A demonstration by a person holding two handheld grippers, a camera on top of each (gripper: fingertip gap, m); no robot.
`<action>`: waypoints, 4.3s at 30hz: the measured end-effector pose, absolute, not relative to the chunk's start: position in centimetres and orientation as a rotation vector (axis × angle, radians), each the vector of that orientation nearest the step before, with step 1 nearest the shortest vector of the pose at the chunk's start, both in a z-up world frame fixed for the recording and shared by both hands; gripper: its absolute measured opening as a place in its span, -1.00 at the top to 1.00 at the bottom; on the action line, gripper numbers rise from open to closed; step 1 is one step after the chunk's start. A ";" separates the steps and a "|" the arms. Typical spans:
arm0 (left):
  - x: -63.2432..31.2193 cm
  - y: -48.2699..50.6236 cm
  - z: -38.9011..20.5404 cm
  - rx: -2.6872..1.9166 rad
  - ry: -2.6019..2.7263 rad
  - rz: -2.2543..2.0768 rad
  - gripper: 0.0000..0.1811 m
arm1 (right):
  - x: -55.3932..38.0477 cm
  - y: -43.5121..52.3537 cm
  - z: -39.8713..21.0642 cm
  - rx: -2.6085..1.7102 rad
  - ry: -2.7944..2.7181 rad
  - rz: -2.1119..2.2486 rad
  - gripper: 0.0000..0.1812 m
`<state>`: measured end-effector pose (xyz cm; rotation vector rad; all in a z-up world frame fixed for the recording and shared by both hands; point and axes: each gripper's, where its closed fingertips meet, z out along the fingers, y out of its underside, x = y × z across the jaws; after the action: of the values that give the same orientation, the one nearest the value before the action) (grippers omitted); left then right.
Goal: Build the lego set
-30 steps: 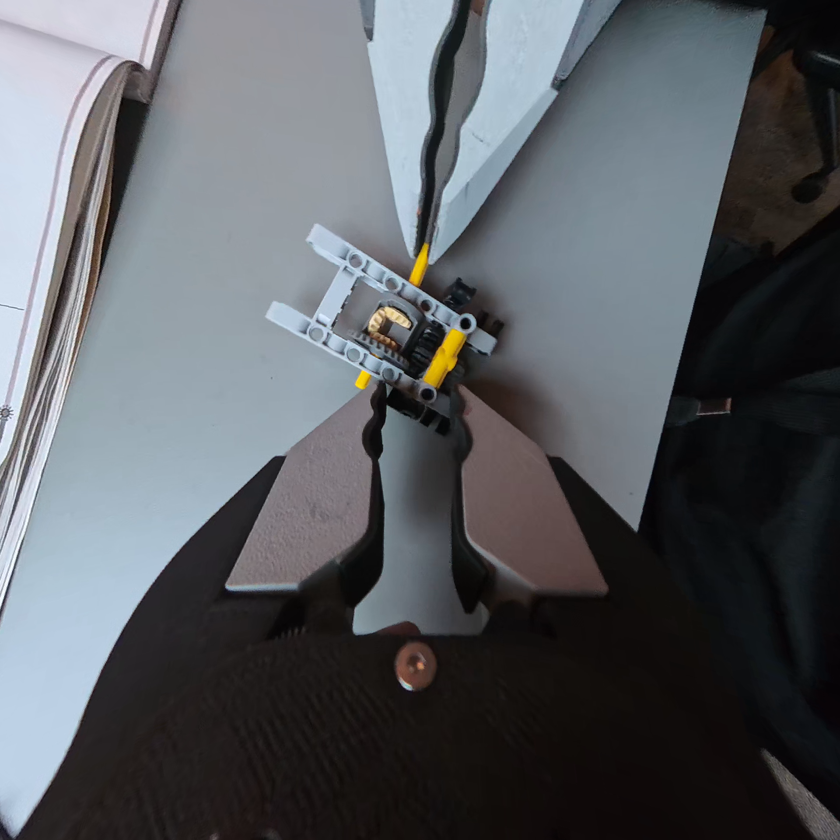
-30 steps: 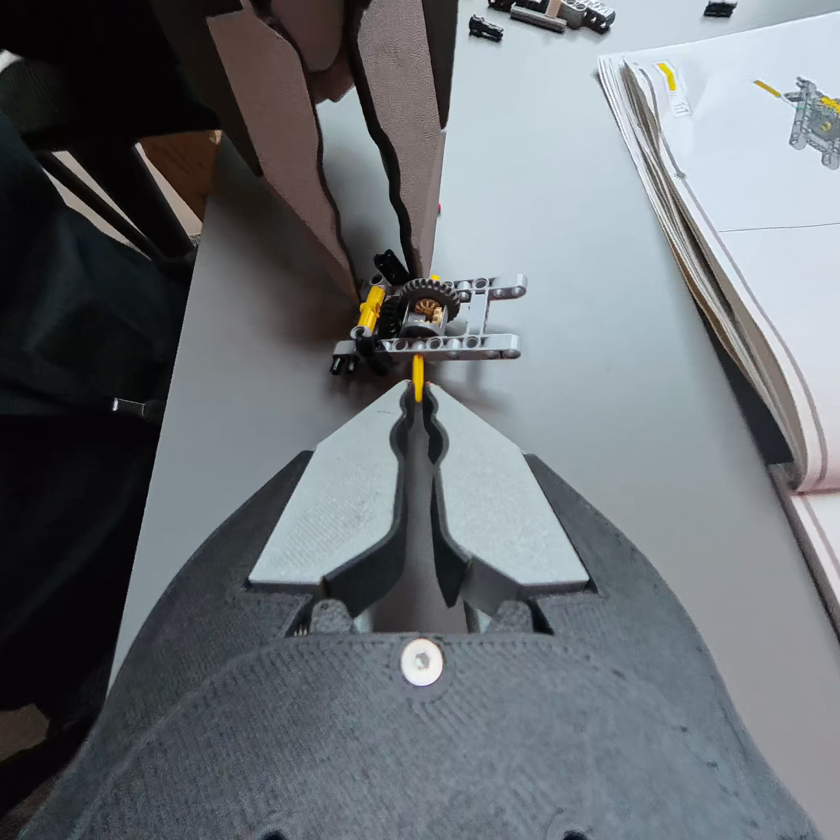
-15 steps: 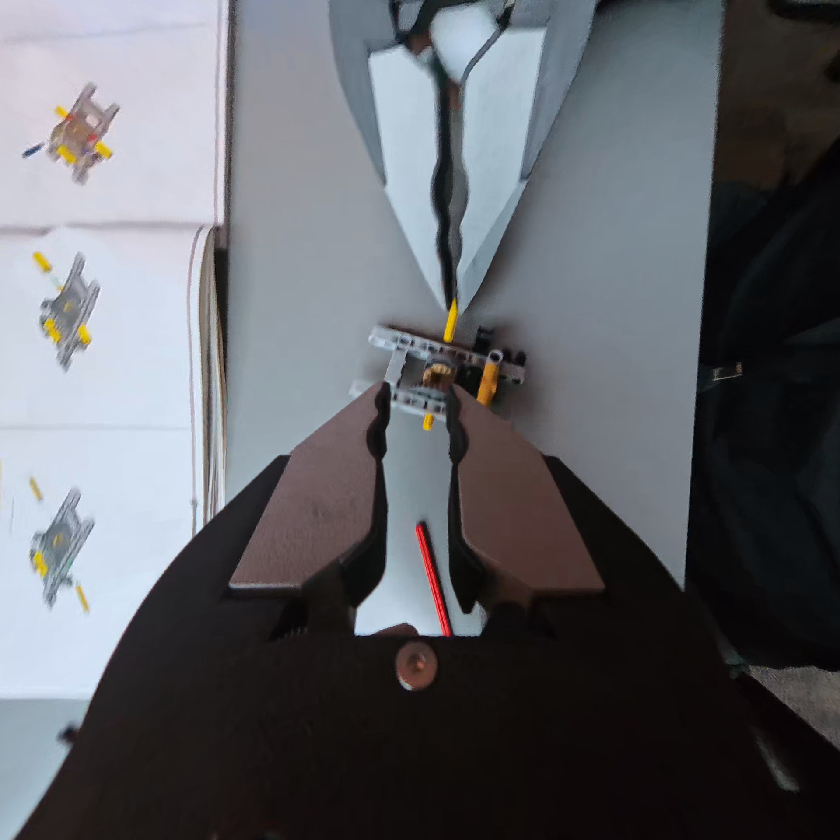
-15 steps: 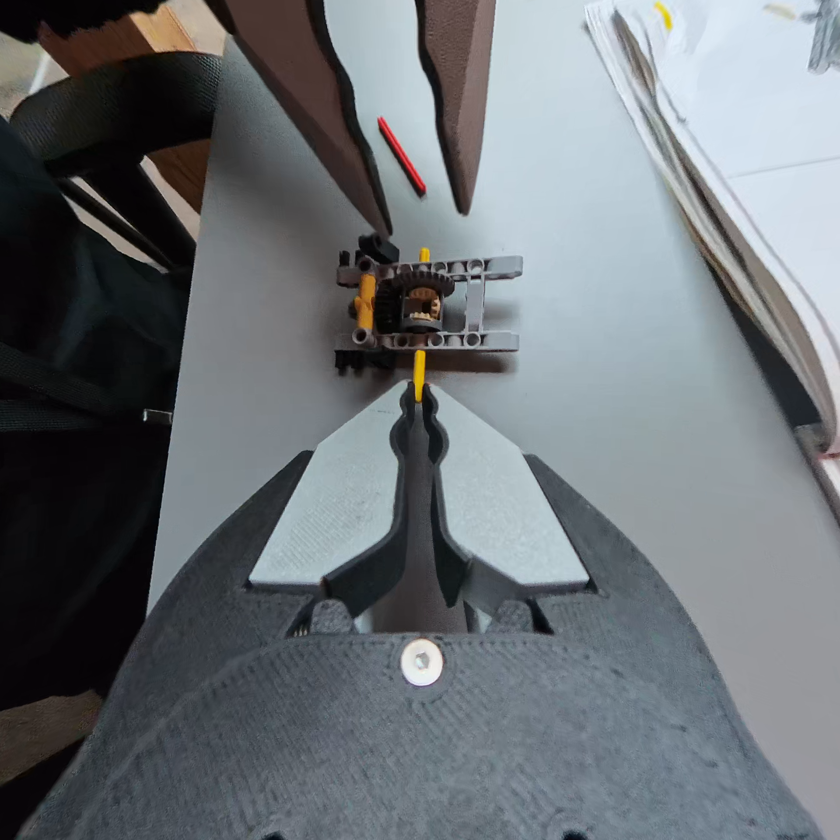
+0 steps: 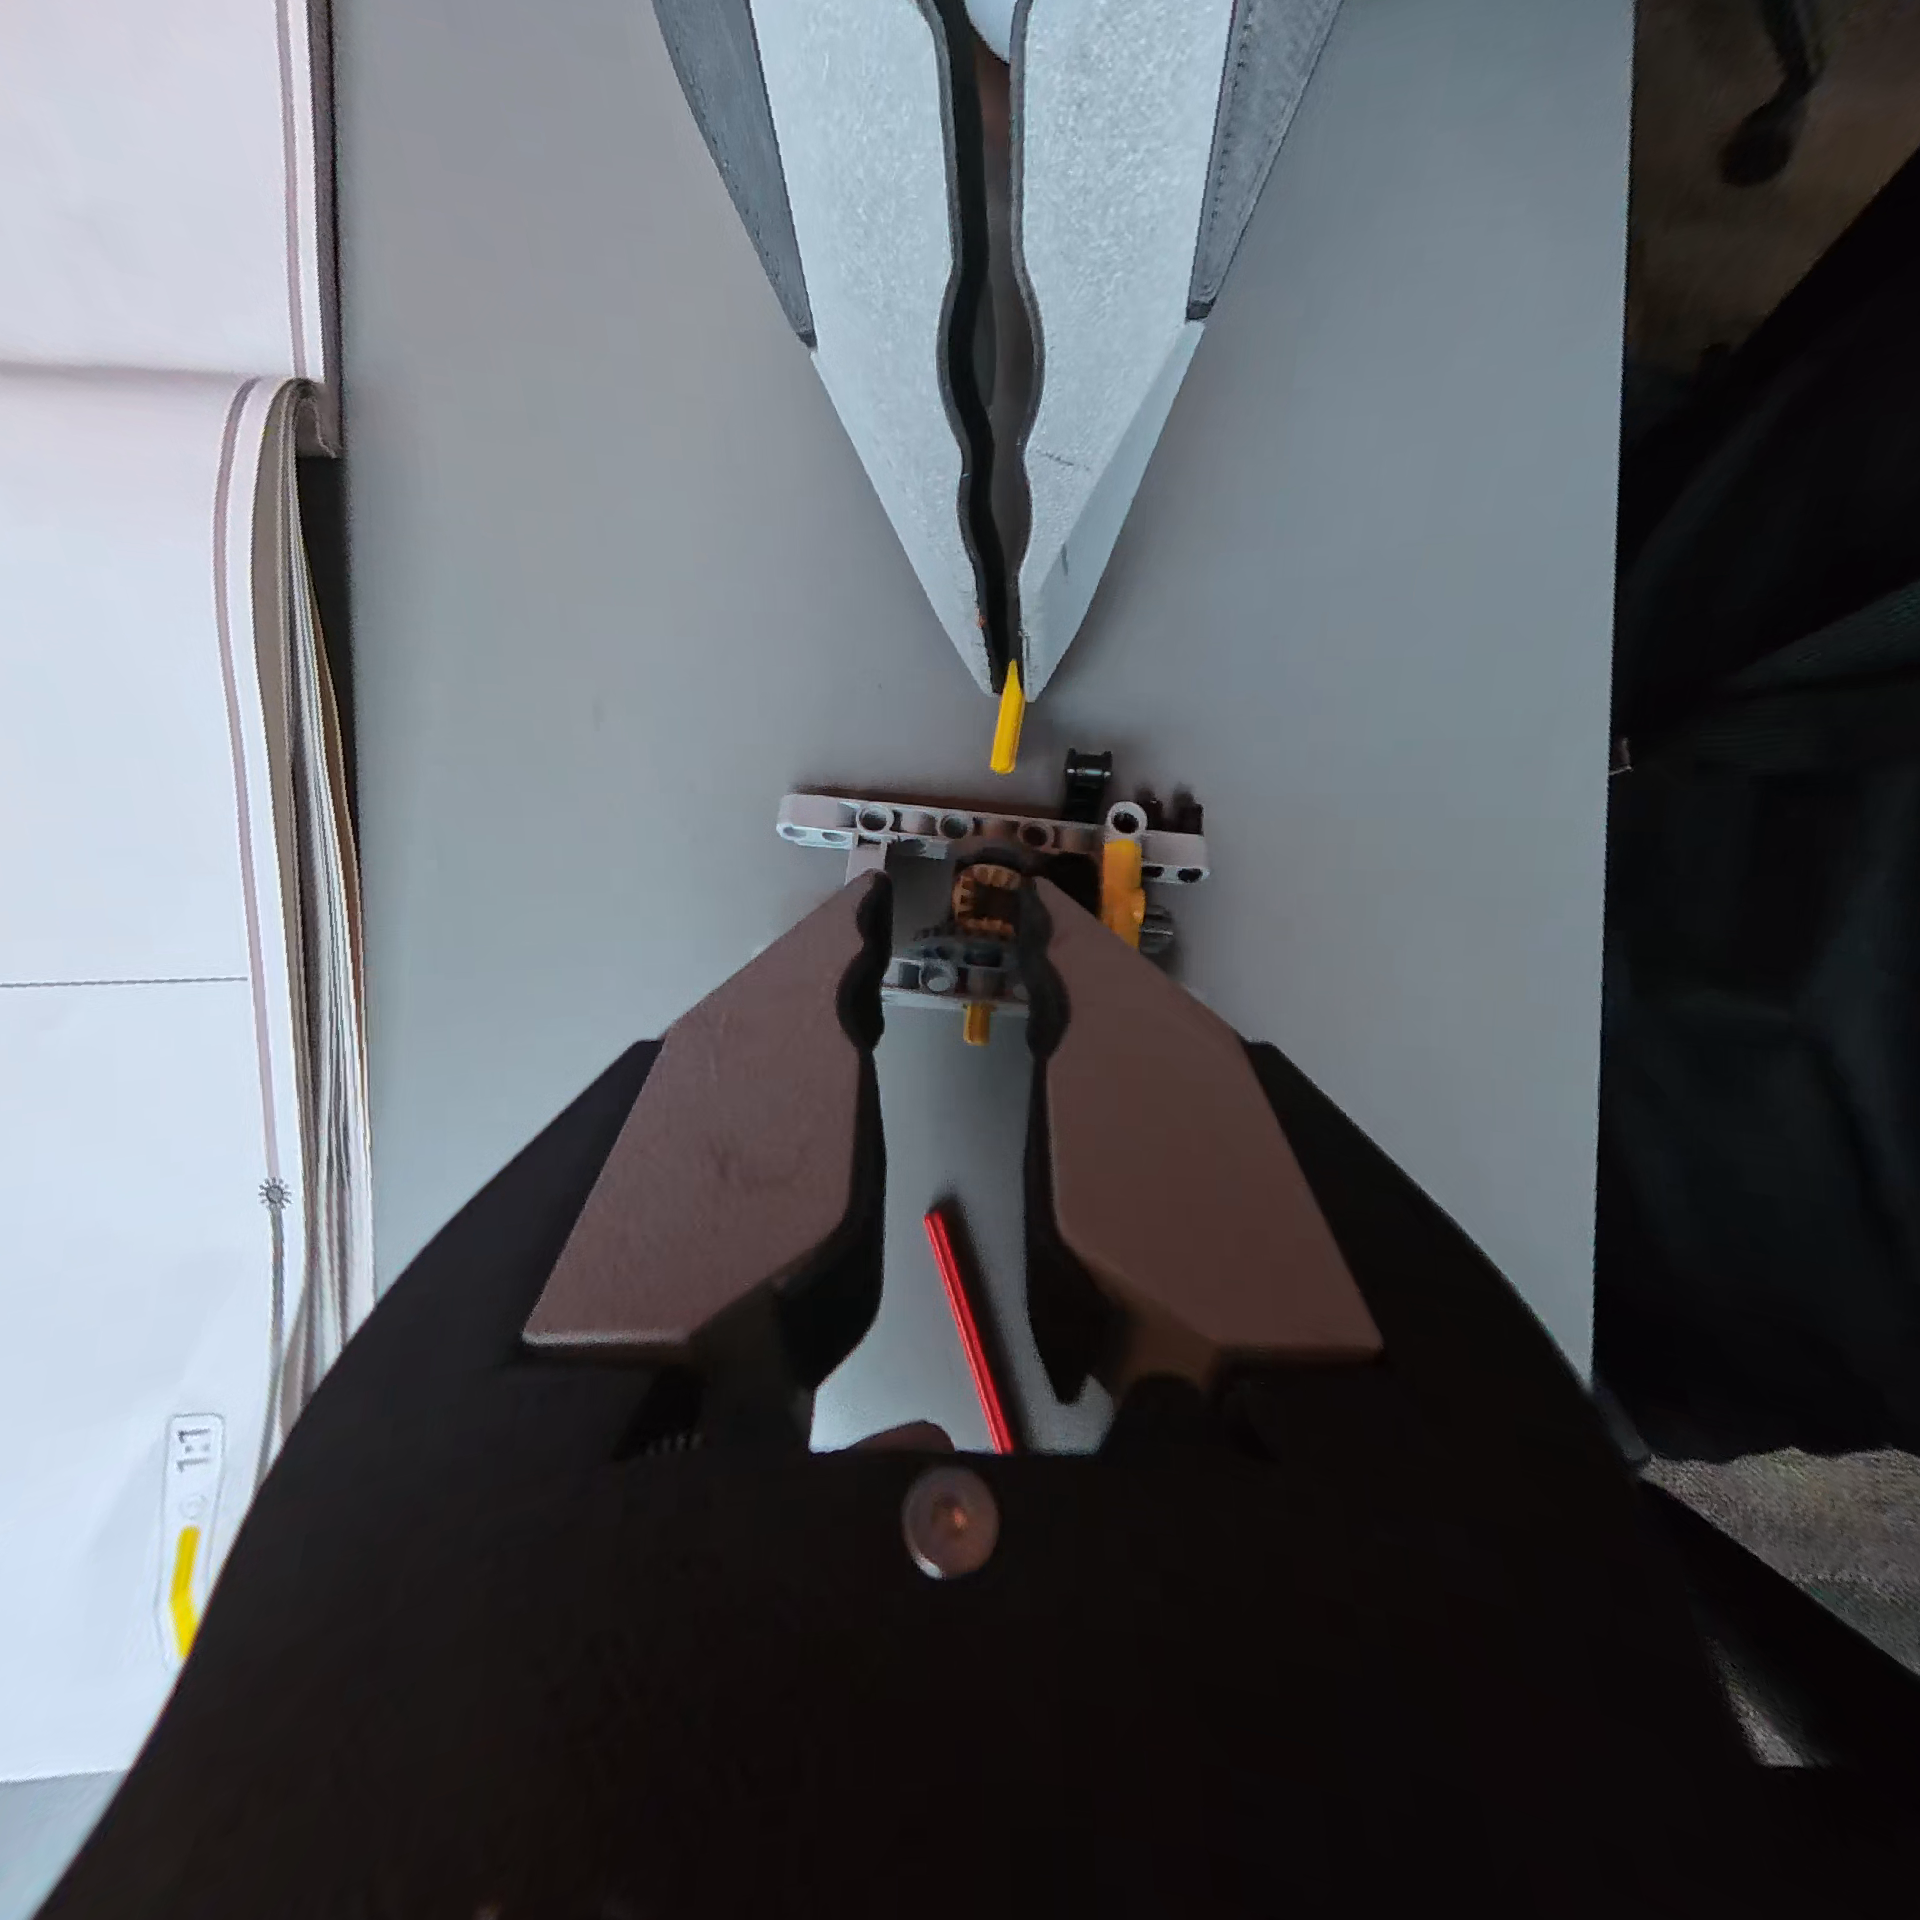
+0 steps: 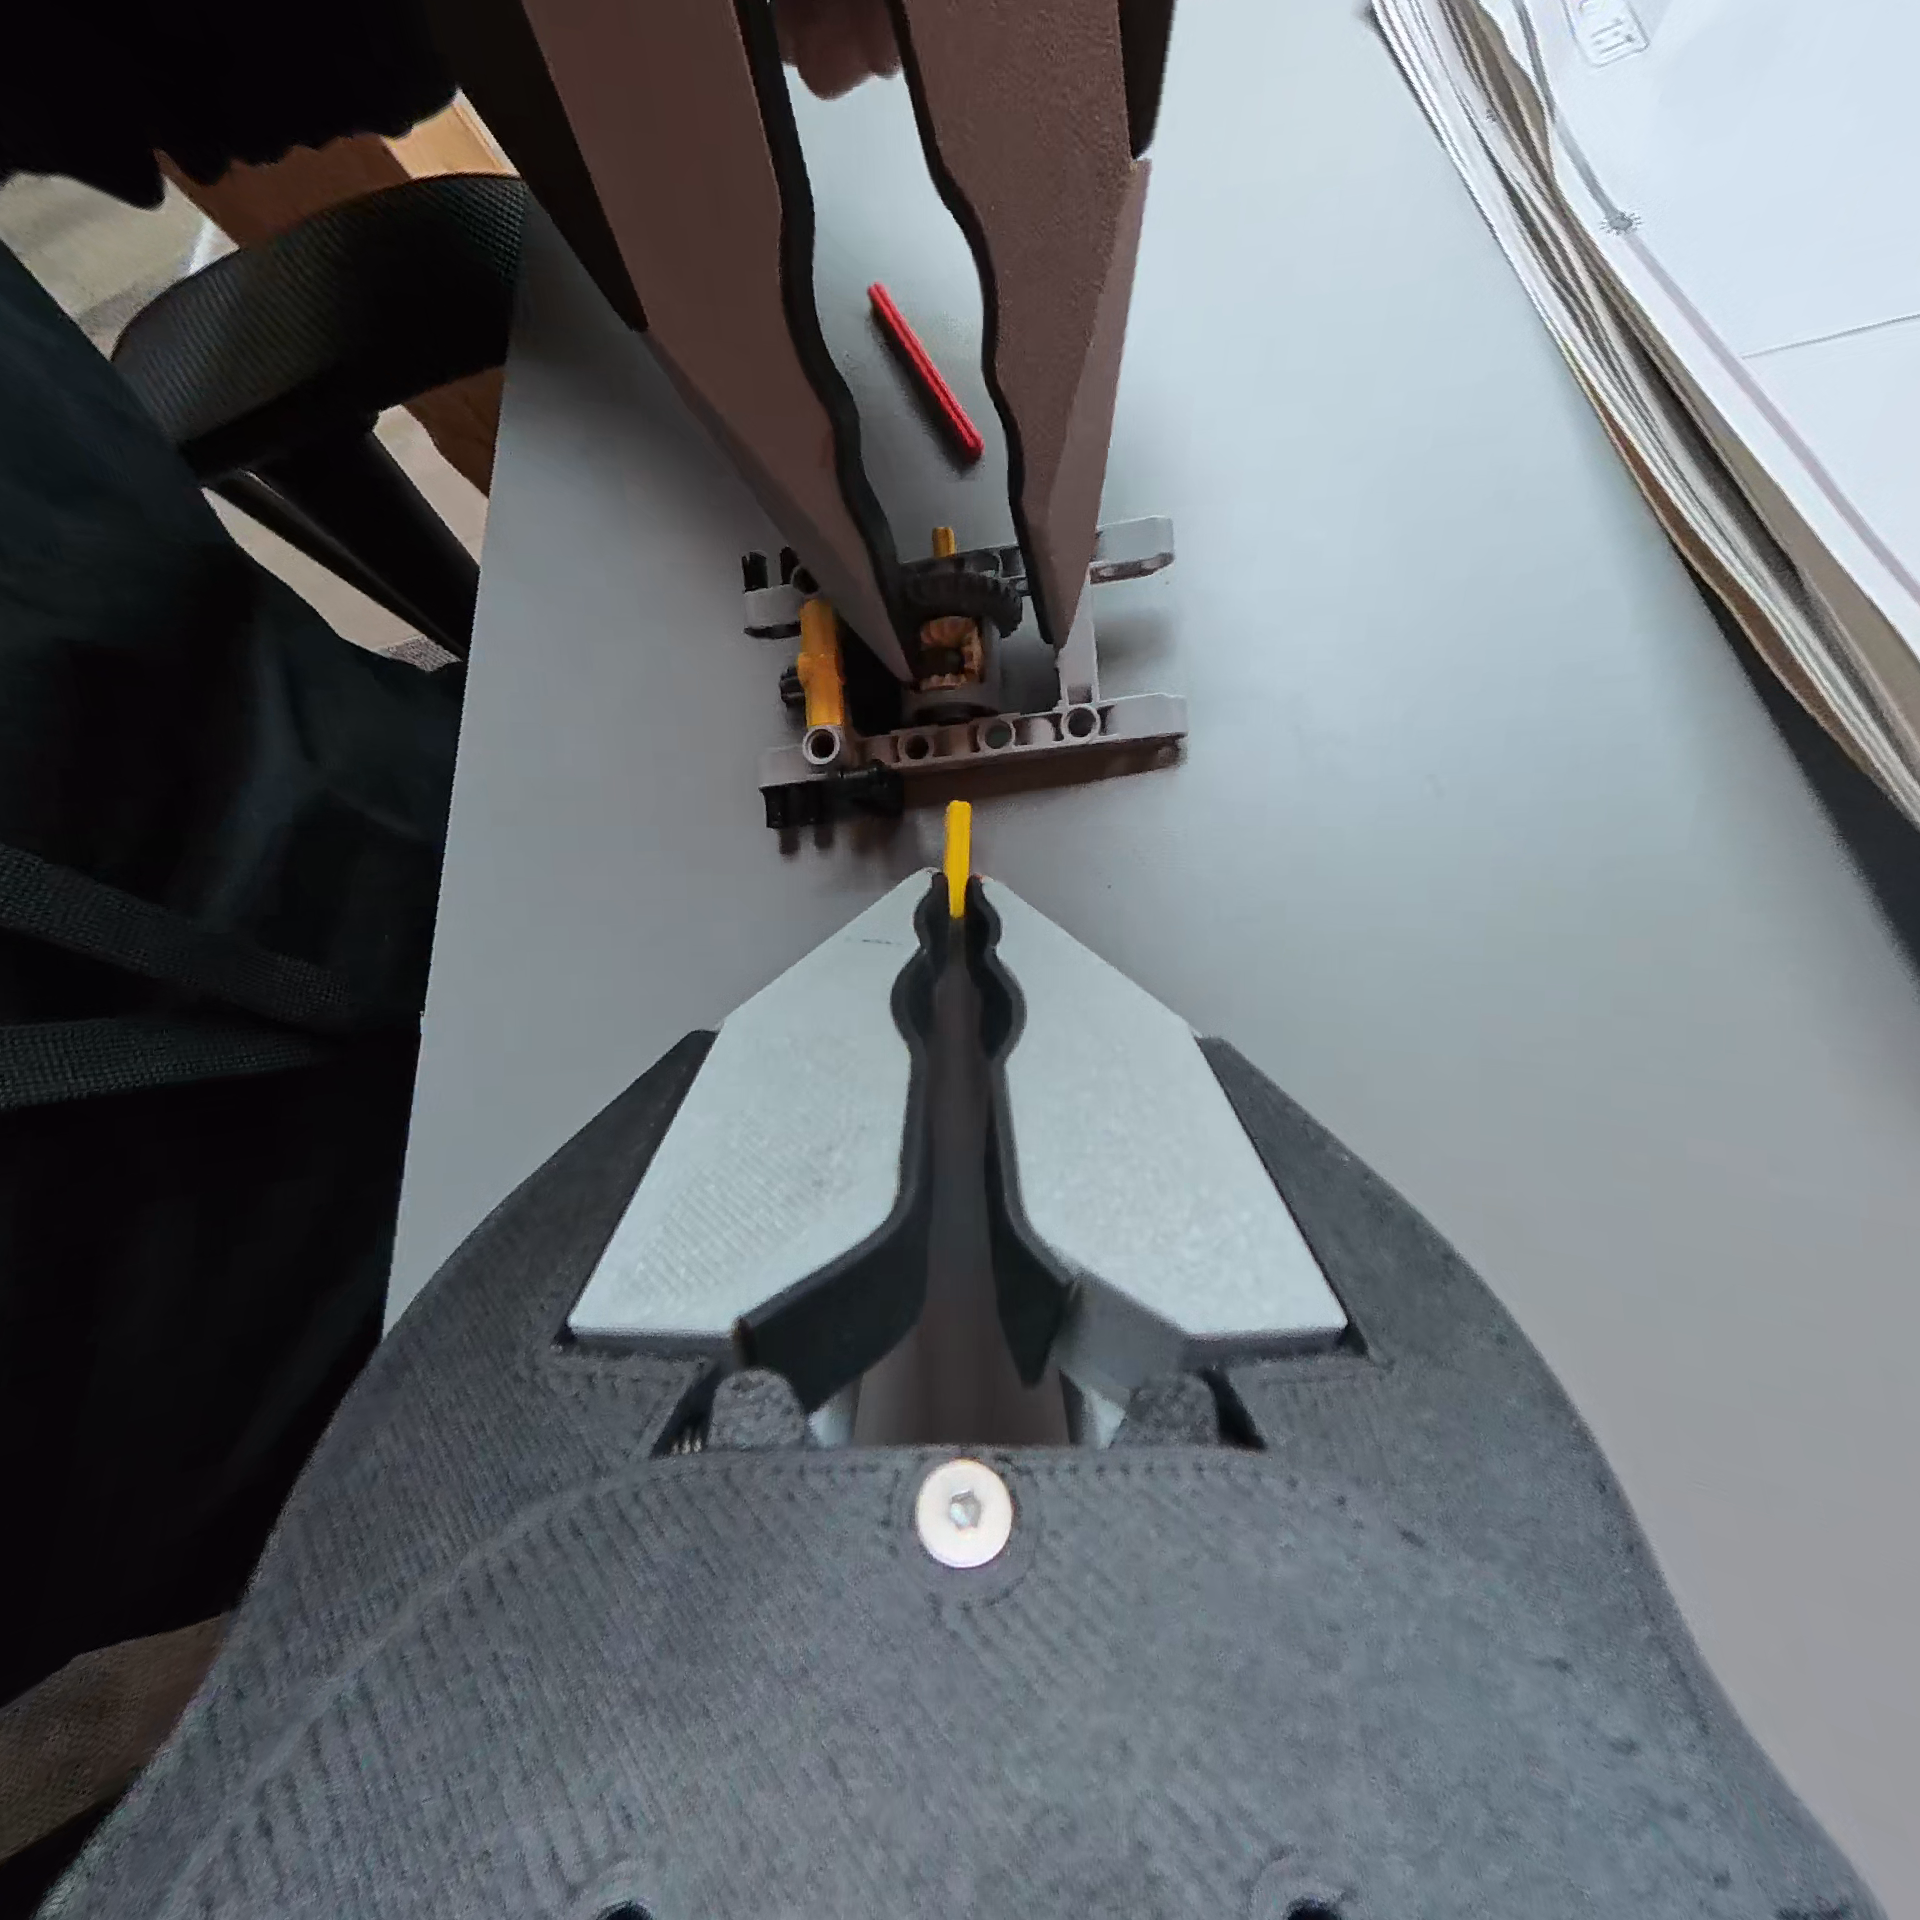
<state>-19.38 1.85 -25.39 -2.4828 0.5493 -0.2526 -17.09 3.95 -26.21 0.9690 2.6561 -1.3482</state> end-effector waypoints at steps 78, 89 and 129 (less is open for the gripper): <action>-18.6 1.3 -24.8 -2.275 0.172 -0.190 0.77 | -18.4 2.0 -25.9 1.514 2.231 -1.328 0.81; -18.2 1.5 -24.7 -2.262 0.100 -0.094 0.78 | -18.8 1.8 -25.9 1.658 2.316 -1.268 0.82; -17.3 -0.2 -25.2 -2.258 0.062 -0.248 0.68 | -18.8 3.4 -25.5 1.740 2.308 -1.221 0.73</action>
<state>-17.30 -0.21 -25.18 -2.2584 0.0622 -0.2484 -18.83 3.42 -25.49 1.7399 2.3083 -1.2212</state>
